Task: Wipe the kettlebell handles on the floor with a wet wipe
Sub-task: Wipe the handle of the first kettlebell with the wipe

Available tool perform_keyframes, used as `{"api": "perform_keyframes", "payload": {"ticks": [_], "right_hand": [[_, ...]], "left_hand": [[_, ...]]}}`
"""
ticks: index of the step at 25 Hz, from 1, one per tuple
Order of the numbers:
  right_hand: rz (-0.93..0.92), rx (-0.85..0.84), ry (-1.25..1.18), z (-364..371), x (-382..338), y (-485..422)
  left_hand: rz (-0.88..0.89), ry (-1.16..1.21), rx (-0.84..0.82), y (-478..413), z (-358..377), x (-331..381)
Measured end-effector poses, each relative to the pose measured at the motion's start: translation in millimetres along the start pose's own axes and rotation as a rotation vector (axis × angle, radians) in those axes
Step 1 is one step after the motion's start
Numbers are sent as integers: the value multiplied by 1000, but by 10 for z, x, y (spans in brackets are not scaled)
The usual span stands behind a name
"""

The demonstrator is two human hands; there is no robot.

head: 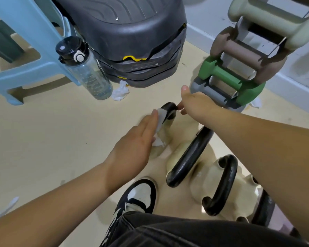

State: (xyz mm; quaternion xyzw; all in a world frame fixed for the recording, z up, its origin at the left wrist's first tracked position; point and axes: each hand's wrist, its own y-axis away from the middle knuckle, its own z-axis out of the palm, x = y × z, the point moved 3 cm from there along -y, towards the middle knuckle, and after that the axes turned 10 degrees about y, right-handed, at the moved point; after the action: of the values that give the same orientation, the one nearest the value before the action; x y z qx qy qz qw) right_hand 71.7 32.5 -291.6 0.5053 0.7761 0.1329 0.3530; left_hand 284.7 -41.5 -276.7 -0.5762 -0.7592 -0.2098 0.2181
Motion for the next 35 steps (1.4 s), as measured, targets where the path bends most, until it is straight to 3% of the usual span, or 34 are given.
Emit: {"api": "perform_keyframes", "payload": {"ticks": [4, 8, 10, 12, 15, 18, 21, 24, 27, 29, 32, 35], "right_hand": [[9, -31, -2, 3, 84, -2], [32, 88, 29, 3, 61, -42], [2, 111, 105, -12, 84, -47], [3, 102, 119, -33, 98, -54], [-25, 59, 92, -48, -37, -11], [-192, 7, 126, 32, -242, 85], [-288, -44, 168, 160, -312, 176], [-293, -101, 84, 154, -263, 216], [-238, -94, -42, 109, -245, 225], [-244, -137, -67, 106, -284, 275], [-288, -167, 19, 122, -349, 345], [-336, -20, 301, 129, -412, 400]], "left_hand": [[-139, -316, -35, -707, 77, 188], [-223, -606, -411, -1442, 118, 465], [-226, -706, -498, -1531, 174, 508], [-191, -670, -448, -1448, 163, 503], [-159, -311, -235, -992, 81, 316], [-187, -39, 14, -207, 85, 51], [-205, 221, 125, 254, 142, -97], [-201, 156, 87, 29, 74, -113], [-311, 96, -136, -491, -13, -43], [-359, 96, -171, -689, -32, 3], [-345, 122, -33, -603, 67, 6], [-258, 228, 169, -122, 225, -82]]}}
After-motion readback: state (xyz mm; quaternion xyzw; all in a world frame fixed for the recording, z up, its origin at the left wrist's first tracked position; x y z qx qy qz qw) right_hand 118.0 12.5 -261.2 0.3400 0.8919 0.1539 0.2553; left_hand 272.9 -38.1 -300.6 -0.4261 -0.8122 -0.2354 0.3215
